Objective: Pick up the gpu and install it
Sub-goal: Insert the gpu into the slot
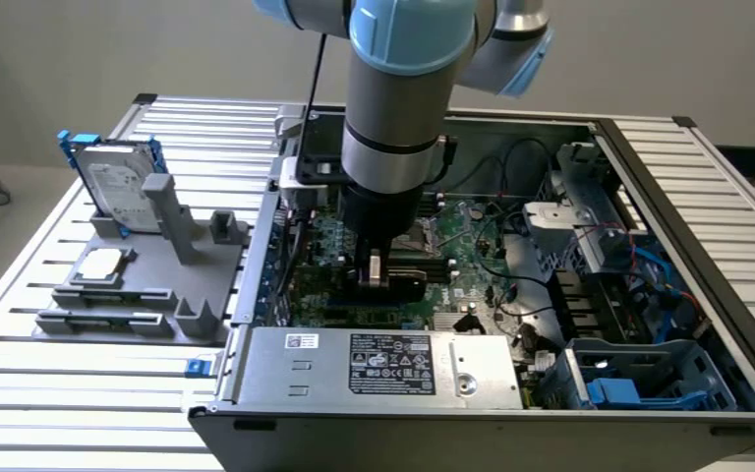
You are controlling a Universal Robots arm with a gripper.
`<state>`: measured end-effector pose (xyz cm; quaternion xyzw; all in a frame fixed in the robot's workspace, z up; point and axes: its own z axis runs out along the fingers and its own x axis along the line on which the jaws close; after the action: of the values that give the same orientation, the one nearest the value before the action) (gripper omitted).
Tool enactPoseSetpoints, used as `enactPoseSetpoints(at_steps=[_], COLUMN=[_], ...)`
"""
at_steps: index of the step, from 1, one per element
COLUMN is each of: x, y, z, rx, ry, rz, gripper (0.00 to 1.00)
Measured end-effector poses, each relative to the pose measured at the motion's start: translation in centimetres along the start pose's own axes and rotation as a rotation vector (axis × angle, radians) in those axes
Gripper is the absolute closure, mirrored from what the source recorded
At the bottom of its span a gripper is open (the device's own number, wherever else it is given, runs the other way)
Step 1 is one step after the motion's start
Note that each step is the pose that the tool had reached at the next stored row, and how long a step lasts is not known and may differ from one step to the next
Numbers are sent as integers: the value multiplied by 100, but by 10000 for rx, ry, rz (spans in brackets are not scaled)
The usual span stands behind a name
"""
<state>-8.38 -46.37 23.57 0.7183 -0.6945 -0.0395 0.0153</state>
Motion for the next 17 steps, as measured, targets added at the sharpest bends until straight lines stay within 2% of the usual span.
enactPoseSetpoints(at_steps=[14,17], x=[-5,-12], y=[-1,0], z=[0,0], rx=[-1,16], ry=[4,13], rz=[-27,-21], gripper=[73,73])
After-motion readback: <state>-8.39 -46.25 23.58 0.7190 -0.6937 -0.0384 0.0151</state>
